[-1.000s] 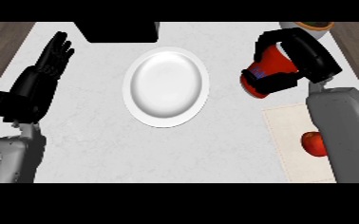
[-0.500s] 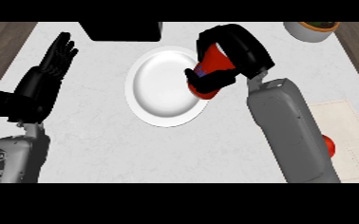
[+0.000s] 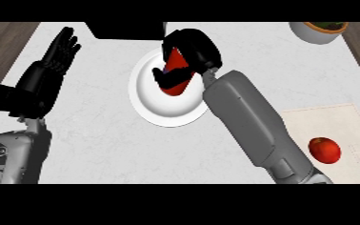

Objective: Pick the can from the placemat and place it in the plate

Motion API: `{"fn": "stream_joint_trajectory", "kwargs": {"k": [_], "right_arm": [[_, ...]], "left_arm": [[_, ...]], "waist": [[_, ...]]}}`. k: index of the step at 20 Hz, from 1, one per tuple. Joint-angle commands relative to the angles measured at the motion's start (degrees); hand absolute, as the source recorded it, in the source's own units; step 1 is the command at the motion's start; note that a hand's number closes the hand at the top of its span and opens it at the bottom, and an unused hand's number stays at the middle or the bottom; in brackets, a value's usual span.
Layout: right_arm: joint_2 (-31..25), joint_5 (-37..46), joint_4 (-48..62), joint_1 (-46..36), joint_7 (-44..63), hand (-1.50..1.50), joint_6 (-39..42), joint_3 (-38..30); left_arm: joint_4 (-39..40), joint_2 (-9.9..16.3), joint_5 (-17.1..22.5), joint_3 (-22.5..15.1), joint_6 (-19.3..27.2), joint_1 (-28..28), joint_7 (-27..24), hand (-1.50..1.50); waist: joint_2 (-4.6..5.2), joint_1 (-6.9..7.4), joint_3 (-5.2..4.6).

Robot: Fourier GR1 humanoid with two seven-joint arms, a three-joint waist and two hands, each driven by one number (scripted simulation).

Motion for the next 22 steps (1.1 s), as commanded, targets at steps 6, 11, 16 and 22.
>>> {"fn": "stream_joint_trajectory", "kwargs": {"k": [6,11,16,22], "right_arm": [[0.47,-10.89,19.45,-7.18,-1.87,1.5,-10.84,9.04],[0.48,-18.86,24.6,-8.37,-3.24,-1.5,-11.99,10.12],[0.48,-27.38,23.56,-7.52,-9.15,-1.5,-13.96,11.36],[0.48,-36.71,22.62,-8.3,-14.82,-1.5,-21.36,8.03]], "left_arm": [[-1.13,-2.76,-1.34,-2.61,0.96,-1.08,1.12,0.0],[1.88,-2.42,-1.23,-2.45,-0.71,-2.13,-2.13,0.0],[-0.11,-1.2,-0.68,-2.3,-1.52,-3.51,1.49,0.0],[4.09,-2.54,-2.54,-2.46,0.22,-5.86,-0.75,0.0]], "waist": [[0.45,2.21,0.02],[1.12,3.77,-0.01],[1.07,4.91,0.06],[1.3,4.08,0.06]]}}
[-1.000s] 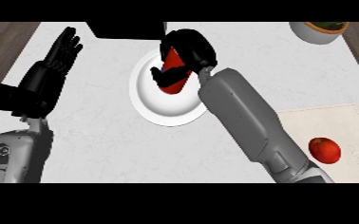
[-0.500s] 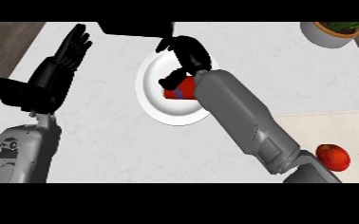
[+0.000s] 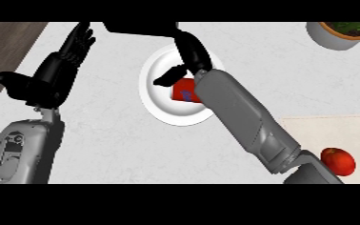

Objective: Pick the can from the placemat and place it in the plate

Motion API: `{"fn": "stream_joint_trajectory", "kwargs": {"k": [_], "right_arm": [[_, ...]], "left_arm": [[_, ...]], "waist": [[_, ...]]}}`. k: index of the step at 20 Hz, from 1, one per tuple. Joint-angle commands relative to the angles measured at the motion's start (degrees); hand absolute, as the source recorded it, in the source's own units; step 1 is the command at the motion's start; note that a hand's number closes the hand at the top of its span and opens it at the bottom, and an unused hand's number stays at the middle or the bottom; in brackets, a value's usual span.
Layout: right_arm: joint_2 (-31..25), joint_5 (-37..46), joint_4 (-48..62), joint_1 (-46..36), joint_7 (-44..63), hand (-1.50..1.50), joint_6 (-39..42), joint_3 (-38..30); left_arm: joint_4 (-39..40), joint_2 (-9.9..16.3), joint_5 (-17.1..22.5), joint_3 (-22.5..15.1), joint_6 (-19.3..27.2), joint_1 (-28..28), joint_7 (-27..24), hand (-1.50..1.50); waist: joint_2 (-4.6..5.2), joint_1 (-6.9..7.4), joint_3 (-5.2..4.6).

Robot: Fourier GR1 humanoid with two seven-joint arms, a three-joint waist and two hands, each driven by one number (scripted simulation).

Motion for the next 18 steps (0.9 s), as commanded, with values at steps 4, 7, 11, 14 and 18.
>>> {"fn": "stream_joint_trajectory", "kwargs": {"k": [4,7,11,14,18], "right_arm": [[0.01,-12.87,0.82,-2.99,-4.64,-1.5,-0.07,-4.95],[0.01,-12.48,5.72,-1.78,-10.41,-1.5,0.4,-10.18],[-2.86,-13.89,6.91,-0.59,-14.51,-1.5,4.15,-14.17],[-8.6,-16.13,5.31,2.59,-16.14,-1.5,10.79,-16.62],[-12.37,-15.99,8.38,3.4,-20.69,-1.5,15.57,-18.94]], "left_arm": [[0.14,0.21,0.01,1.05,0.97,-1.66,2.41,0.0],[-4.27,0.3,-0.11,0.92,0.66,4.57,1.06,0.0],[-3.89,0.15,-0.12,1.03,0.91,2.44,3.04,0.0],[-2.68,2.72,2.48,5.01,-1.31,4.94,0.67,0.0],[-8.15,-1.0,-0.86,0.25,1.44,6.8,3.0,0.0]], "waist": [[-0.45,-1.39,0.01],[-0.86,-2.93,0.01],[-1.02,-4.24,0.01],[-1.14,-4.95,-0.01],[-1.16,-4.67,0.02]]}}
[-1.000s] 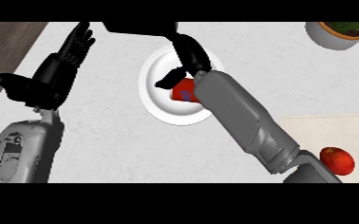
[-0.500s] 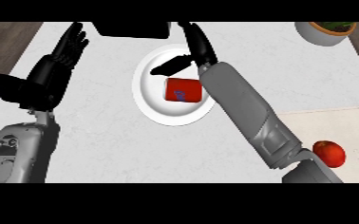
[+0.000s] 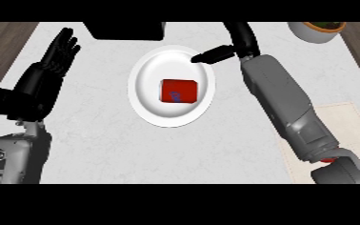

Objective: Pick the can from the placemat and place it in the plate

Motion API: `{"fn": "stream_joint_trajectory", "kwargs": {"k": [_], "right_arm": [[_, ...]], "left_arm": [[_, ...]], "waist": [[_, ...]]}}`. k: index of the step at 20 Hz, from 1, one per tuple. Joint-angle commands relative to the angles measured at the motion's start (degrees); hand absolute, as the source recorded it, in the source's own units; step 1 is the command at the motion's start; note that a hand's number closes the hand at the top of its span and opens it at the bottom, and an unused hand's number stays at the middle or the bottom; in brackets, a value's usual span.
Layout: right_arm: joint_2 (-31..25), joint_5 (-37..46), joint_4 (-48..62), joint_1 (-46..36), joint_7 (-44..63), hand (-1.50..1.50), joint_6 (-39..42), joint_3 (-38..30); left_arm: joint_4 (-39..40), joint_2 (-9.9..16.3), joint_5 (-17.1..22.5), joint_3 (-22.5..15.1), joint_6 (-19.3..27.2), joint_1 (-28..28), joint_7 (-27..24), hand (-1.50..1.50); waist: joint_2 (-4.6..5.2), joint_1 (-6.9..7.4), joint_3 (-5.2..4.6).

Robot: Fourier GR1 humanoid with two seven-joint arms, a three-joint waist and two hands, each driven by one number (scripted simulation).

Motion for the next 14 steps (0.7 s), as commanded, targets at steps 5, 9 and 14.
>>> {"fn": "stream_joint_trajectory", "kwargs": {"k": [5,9,14], "right_arm": [[-8.15,1.22,5.09,2.62,-8.58,-1.5,11.31,-3.21],[-11.65,2.82,6.66,4.61,-11.66,-1.5,13.75,-3.85],[-16.33,4.0,10.82,2.86,-15.02,-1.5,20.37,-5.23]], "left_arm": [[3.2,1.15,1.24,2.43,-2.39,0.57,-3.75,0.0],[3.45,0.99,0.23,2.49,-1.73,0.18,-3.68,0.0],[4.69,-0.04,-0.73,1.67,-0.85,-1.68,-2.77,0.0]], "waist": [[0.12,-0.24,-0.01],[0.02,-0.41,0.0],[0.27,0.07,0.03]]}}
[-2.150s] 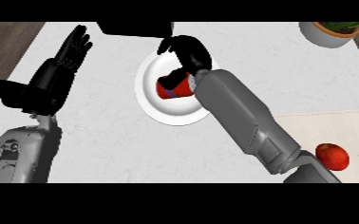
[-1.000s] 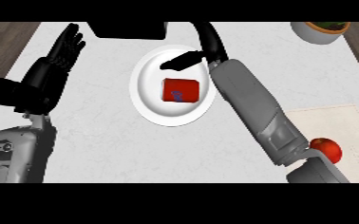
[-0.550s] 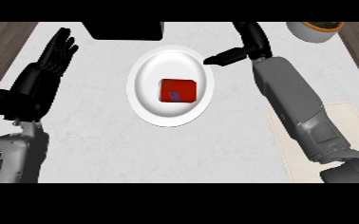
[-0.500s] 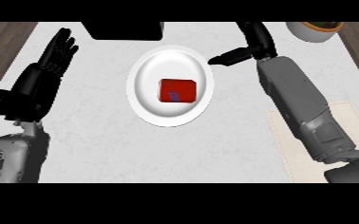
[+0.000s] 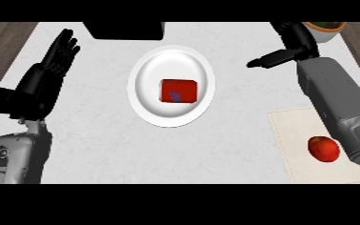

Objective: Pick the can from the placemat and place it in the plate

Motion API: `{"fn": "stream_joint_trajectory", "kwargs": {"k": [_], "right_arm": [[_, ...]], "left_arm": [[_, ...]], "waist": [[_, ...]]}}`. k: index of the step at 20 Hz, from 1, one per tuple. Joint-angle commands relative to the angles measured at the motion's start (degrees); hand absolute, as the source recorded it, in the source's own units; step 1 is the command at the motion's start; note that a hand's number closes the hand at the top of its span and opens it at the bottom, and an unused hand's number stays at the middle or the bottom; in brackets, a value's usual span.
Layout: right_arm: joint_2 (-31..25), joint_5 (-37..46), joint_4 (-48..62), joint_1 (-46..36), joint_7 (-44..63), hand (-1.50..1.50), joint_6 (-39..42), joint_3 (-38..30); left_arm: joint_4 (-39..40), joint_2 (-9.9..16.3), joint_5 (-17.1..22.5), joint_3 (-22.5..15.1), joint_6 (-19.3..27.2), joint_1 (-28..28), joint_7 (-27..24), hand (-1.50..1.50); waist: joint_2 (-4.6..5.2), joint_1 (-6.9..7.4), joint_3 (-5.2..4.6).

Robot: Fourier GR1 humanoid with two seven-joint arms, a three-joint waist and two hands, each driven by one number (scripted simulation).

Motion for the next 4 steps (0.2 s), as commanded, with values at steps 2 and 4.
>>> {"fn": "stream_joint_trajectory", "kwargs": {"k": [2,4], "right_arm": [[-3.62,1.48,1.78,0.82,-3.57,-1.5,2.65,-1.36],[-4.69,2.97,2.88,1.4,-6.85,-1.5,1.16,-1.25]], "left_arm": [[-3.96,1.19,2.0,0.84,-2.9,4.31,0.21,0.0],[-1.7,0.87,0.33,0.7,-1.33,1.51,-0.02,0.0]], "waist": [[-0.14,0.26,0.0],[0.04,0.26,0.01]]}}
